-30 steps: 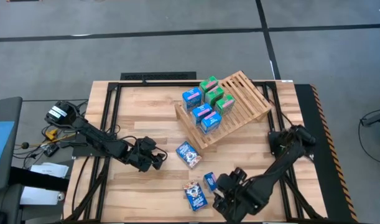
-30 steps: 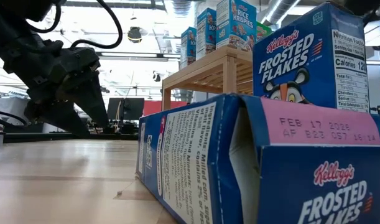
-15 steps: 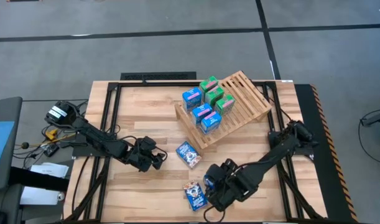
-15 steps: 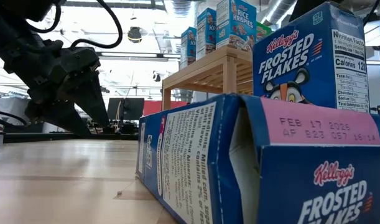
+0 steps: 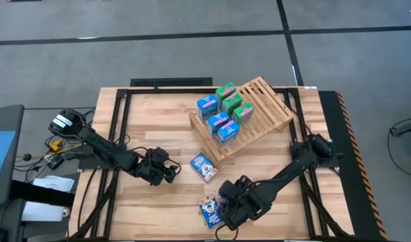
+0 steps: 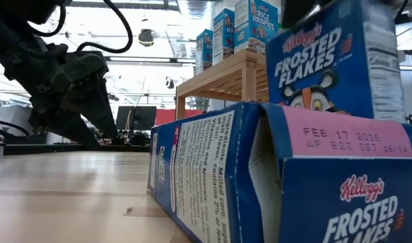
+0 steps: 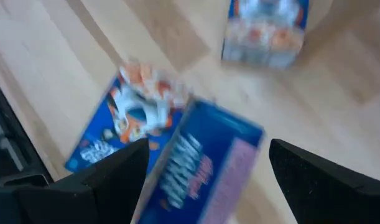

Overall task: Stack cereal on shelf
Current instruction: Put the middle blue cereal box on the shelf

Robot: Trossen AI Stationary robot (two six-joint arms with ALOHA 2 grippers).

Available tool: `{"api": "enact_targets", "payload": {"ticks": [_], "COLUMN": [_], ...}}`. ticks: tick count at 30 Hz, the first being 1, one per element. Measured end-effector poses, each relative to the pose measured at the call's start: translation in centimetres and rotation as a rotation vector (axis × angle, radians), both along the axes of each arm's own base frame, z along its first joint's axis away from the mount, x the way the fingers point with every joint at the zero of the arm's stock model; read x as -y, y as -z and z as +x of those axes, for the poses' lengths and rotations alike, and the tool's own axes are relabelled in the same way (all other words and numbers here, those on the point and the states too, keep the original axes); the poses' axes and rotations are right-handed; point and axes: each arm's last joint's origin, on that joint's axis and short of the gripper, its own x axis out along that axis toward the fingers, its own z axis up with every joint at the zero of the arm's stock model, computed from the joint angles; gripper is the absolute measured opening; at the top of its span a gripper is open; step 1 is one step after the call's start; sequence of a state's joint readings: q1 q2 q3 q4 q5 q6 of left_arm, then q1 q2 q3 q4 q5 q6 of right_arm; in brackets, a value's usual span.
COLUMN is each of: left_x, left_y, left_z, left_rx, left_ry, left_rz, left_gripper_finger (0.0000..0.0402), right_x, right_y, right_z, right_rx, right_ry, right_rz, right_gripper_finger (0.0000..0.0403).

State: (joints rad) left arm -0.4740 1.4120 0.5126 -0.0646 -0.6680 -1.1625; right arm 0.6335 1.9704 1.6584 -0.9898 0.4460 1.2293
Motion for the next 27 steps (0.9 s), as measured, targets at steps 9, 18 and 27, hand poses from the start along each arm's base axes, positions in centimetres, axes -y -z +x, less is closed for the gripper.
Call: {"api": "enact_targets", "payload": {"ticks": [9,18,27], "left_x": [-0.1,-0.14,-0.15], "left_y": [-0.04,-0.05,-0.06], "left_z": [0.04,0.06,0.07], "left_rx": [0.01,0.015,0.022], "left_ry": [-0.016,-0.024,-0.036], "left_rz": [0.014,0.009,-0.001], "left_gripper_finger": [0.0321,0.0321,0.0321], "right_x": [0.39,0.21,0.16], "right_y": [-0.05,0.16,0.19], "right_z": [-0.48,-0.46,-0.49], "right_rx": [-0.053,-0.075,-0.091], "right_ry": [-0.002,-0.012,-0.024], "right_rz": [-0.022,0.008,0.026], "right_gripper_finger": [0.0349,0.0344,0.0307]}}
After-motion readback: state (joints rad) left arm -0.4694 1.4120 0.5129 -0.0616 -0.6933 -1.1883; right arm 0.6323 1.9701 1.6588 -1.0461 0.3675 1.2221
